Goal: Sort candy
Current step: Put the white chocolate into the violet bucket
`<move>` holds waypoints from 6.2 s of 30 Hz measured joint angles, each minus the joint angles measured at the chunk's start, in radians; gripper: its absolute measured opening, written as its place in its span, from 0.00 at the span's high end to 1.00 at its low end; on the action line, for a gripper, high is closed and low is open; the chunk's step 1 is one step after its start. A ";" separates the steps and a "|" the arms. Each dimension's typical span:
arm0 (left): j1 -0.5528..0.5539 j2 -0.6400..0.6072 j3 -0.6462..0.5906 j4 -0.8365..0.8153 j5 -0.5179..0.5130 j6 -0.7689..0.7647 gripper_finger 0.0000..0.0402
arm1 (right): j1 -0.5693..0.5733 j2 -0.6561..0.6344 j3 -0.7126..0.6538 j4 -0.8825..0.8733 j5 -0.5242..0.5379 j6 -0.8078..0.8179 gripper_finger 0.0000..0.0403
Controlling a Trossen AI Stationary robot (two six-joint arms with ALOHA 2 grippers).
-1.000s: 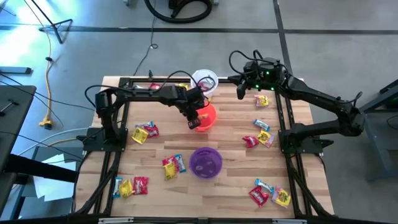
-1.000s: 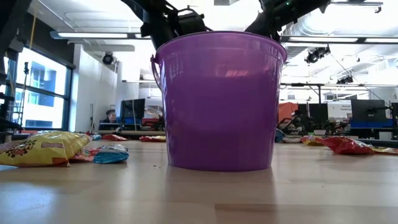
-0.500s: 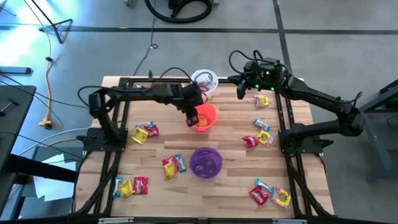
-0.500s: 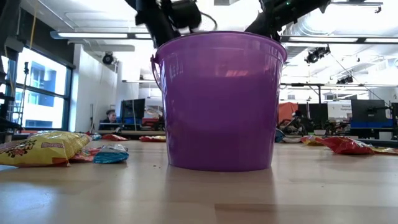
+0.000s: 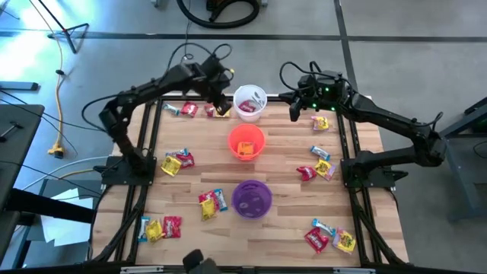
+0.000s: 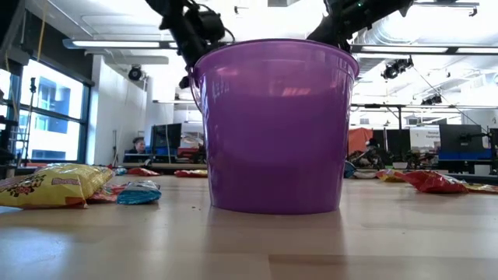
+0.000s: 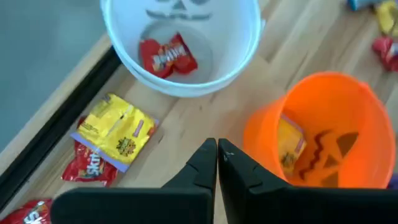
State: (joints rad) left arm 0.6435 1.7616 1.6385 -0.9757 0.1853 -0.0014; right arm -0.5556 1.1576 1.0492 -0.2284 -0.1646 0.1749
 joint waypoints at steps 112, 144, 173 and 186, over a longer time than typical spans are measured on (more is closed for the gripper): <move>-0.264 -0.700 -1.176 1.162 -0.061 -0.180 1.00 | -0.040 0.144 -0.426 -0.702 0.136 0.201 0.49; -0.265 -0.724 -1.174 1.161 0.107 -0.028 1.00 | 0.296 0.235 0.056 -0.658 0.041 0.449 0.93; -0.264 -0.765 -1.174 1.125 0.190 -0.022 1.00 | 0.837 0.721 0.445 -0.385 0.120 0.974 0.93; -0.264 -0.765 -1.174 1.130 0.190 0.006 1.00 | 0.828 0.887 0.573 -0.486 0.047 1.054 0.91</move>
State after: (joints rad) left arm 0.3798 0.9966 0.4641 0.1539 0.3752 0.0044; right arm 0.2728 2.0444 1.6222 -0.7147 -0.1174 1.2288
